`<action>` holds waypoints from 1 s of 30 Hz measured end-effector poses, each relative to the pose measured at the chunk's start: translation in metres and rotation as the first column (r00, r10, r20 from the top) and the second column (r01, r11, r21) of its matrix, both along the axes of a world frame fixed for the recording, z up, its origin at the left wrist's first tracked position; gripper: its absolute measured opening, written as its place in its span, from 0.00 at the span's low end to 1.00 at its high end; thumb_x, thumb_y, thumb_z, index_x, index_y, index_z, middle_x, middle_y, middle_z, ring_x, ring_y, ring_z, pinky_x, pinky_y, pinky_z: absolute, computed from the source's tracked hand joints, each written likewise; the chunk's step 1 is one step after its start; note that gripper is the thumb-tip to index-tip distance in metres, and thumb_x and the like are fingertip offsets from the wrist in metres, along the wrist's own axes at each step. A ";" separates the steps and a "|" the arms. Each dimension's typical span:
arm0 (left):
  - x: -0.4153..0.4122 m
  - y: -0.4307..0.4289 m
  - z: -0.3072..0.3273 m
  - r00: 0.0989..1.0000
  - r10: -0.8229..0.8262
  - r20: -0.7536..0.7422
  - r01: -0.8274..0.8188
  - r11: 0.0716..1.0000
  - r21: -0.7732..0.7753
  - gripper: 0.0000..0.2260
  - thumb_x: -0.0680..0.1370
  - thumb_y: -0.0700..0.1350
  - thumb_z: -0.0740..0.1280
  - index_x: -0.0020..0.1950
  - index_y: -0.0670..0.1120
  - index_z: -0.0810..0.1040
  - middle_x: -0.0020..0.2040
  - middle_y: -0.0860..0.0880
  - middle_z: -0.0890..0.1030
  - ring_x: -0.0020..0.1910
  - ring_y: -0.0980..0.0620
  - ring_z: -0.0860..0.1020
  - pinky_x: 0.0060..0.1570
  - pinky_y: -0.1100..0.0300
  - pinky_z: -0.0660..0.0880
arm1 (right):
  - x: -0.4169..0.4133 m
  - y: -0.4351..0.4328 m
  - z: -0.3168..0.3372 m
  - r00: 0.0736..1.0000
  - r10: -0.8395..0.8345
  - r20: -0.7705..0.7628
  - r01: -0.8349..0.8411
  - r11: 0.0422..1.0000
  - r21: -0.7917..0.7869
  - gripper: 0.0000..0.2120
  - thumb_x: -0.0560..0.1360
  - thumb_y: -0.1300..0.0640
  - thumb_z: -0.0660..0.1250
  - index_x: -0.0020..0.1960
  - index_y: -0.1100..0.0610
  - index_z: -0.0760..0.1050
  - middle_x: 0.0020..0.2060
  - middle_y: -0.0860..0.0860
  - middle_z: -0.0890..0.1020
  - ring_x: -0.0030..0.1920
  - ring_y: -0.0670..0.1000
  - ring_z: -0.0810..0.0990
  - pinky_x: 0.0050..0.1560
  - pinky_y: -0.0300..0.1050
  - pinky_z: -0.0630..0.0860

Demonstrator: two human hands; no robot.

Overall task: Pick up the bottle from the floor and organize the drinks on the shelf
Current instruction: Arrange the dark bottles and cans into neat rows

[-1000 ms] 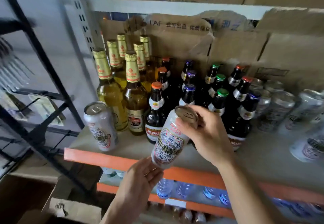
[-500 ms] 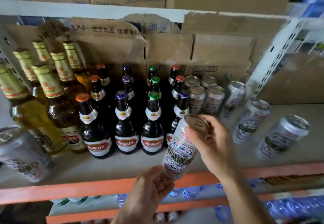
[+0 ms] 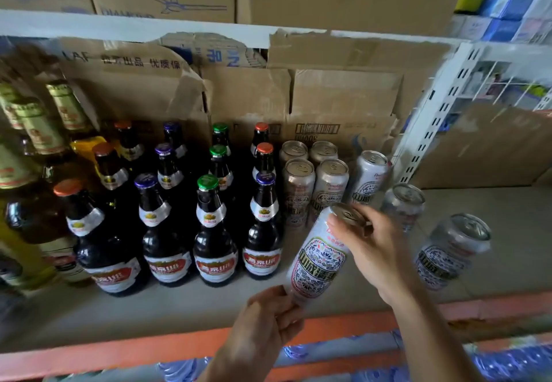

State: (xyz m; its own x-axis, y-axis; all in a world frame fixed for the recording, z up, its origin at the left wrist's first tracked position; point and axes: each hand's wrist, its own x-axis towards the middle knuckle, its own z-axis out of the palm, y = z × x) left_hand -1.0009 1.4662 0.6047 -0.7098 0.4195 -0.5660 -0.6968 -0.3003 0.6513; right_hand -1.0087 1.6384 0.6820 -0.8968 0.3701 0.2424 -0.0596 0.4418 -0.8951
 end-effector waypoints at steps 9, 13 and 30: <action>-0.014 0.037 -0.004 0.993 0.076 0.090 -0.084 0.993 0.087 0.12 0.76 0.33 0.56 0.48 0.40 0.79 0.41 0.44 0.77 0.38 0.50 0.73 0.41 0.59 0.75 | -0.033 0.010 -0.003 1.000 0.022 -0.003 -0.022 0.992 0.122 0.23 0.63 0.36 0.69 0.49 0.51 0.80 0.42 0.46 0.84 0.45 0.45 0.81 0.49 0.48 0.78; -0.019 0.039 -0.002 0.975 0.172 0.143 -0.184 0.980 0.070 0.07 0.78 0.36 0.60 0.47 0.38 0.78 0.45 0.41 0.79 0.43 0.46 0.78 0.42 0.54 0.75 | -0.045 0.008 -0.007 0.997 0.078 0.024 -0.081 0.977 0.195 0.25 0.68 0.44 0.74 0.60 0.57 0.77 0.53 0.52 0.82 0.54 0.51 0.80 0.58 0.52 0.76; -0.035 0.048 -0.016 0.944 0.276 0.182 -0.300 0.947 0.117 0.13 0.78 0.36 0.61 0.62 0.40 0.74 0.61 0.44 0.77 0.55 0.46 0.76 0.46 0.54 0.75 | -0.061 -0.007 -0.009 0.985 0.174 0.017 -0.174 0.971 0.161 0.23 0.69 0.51 0.75 0.61 0.54 0.75 0.52 0.48 0.82 0.53 0.45 0.80 0.55 0.35 0.74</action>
State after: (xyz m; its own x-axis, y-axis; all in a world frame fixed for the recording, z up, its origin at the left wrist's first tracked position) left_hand -1.0355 1.5138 0.5883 -0.7160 0.2945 -0.6329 -0.6590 -0.5842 0.4737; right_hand -1.0692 1.6318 0.6727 -0.9447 0.1646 0.2835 -0.1459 0.5634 -0.8132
